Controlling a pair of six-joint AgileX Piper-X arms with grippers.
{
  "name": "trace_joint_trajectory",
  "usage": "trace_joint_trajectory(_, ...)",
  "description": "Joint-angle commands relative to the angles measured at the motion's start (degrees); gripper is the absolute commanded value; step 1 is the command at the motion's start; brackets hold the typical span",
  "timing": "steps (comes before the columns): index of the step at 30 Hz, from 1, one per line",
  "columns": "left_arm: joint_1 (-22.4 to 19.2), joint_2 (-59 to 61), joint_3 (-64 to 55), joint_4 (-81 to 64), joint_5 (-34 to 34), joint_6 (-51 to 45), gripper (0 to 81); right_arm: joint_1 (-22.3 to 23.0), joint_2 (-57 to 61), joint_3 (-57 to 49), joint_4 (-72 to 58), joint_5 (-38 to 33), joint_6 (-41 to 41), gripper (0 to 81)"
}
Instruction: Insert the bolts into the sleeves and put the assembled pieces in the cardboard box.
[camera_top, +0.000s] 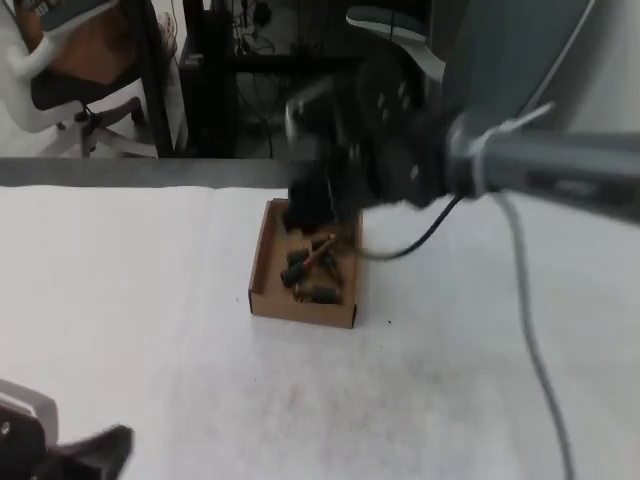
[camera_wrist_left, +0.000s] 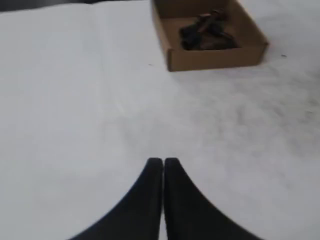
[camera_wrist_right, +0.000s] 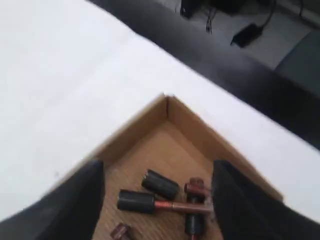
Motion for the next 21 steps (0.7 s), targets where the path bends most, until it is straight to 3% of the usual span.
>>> trace_joint_trajectory(1,0.1,-0.4,0.0,-0.6,-19.5,0.9,1.8,1.5,-10.1,3.0,-0.8,1.2,-2.7,56.7)
trace_joint_trajectory(4,0.1,-0.4,0.0,-1.2,-38.6,-8.5,1.8,2.3,-20.9,9.5,-3.7,2.5,-3.3,56.7)
trace_joint_trajectory(6,0.1,-0.4,0.0,-1.6,-40.3,-14.7,1.8,2.3,-28.3,15.5,-8.1,2.9,-1.2,56.7)
trace_joint_trajectory(9,0.1,-0.4,0.7,-4.0,-38.1,-15.2,1.8,2.3,-38.6,24.2,-15.3,7.2,1.1,49.8)
trace_joint_trajectory(13,0.1,-0.4,3.0,-9.1,-29.3,-4.0,1.8,1.1,-49.6,34.2,-20.4,14.9,-4.8,26.5)
trace_joint_trajectory(17,0.1,-0.4,4.9,-14.7,-19.8,0.5,1.8,-4.1,-53.7,38.0,-16.5,14.9,-5.8,2.9)
trace_joint_trajectory(21,0.1,-0.3,5.8,-20.2,-15.2,5.0,1.8,-12.2,-51.7,38.9,-6.0,11.3,-5.0,0.0)
